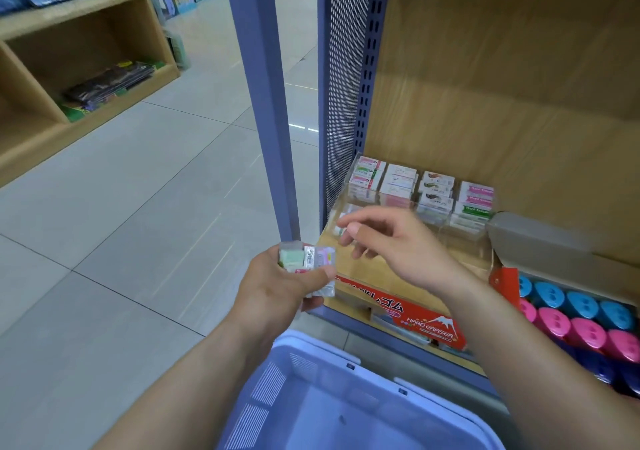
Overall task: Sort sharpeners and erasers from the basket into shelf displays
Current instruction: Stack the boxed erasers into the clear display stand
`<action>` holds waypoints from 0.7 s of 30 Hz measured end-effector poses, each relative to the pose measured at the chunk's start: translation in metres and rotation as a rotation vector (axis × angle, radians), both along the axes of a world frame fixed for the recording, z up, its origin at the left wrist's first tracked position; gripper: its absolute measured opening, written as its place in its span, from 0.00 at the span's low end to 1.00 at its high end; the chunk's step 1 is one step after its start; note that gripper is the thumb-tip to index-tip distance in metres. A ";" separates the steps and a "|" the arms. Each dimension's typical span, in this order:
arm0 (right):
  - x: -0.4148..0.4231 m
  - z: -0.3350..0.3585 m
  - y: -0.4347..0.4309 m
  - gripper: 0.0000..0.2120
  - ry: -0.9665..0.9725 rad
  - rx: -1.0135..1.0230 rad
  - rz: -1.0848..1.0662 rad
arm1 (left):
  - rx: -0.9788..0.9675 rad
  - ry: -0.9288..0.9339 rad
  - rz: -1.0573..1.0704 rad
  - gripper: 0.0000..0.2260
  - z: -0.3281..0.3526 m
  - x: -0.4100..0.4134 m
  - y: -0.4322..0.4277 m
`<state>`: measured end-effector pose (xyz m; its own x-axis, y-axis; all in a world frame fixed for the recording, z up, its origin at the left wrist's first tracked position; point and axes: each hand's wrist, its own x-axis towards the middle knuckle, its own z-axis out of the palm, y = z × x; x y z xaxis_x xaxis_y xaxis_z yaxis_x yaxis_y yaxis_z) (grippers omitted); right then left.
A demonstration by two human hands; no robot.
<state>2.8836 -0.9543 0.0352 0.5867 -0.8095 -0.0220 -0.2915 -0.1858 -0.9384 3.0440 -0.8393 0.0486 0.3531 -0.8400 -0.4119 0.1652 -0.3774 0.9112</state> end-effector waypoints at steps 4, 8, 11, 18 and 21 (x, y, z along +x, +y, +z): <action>-0.007 0.018 0.032 0.07 -0.088 0.221 0.084 | -0.027 0.011 -0.028 0.14 0.007 -0.008 0.002; -0.012 0.024 0.039 0.05 -0.095 0.287 0.026 | -0.053 0.022 -0.084 0.14 0.010 -0.015 0.007; -0.017 0.026 0.040 0.05 -0.120 0.316 -0.012 | -0.067 0.065 -0.105 0.14 0.011 -0.016 0.011; -0.015 0.021 0.039 0.09 -0.153 0.326 0.029 | -0.060 0.070 -0.099 0.25 0.013 -0.014 0.010; -0.017 0.015 0.033 0.11 -0.193 0.315 -0.010 | -0.057 0.094 -0.078 0.22 0.010 -0.012 0.009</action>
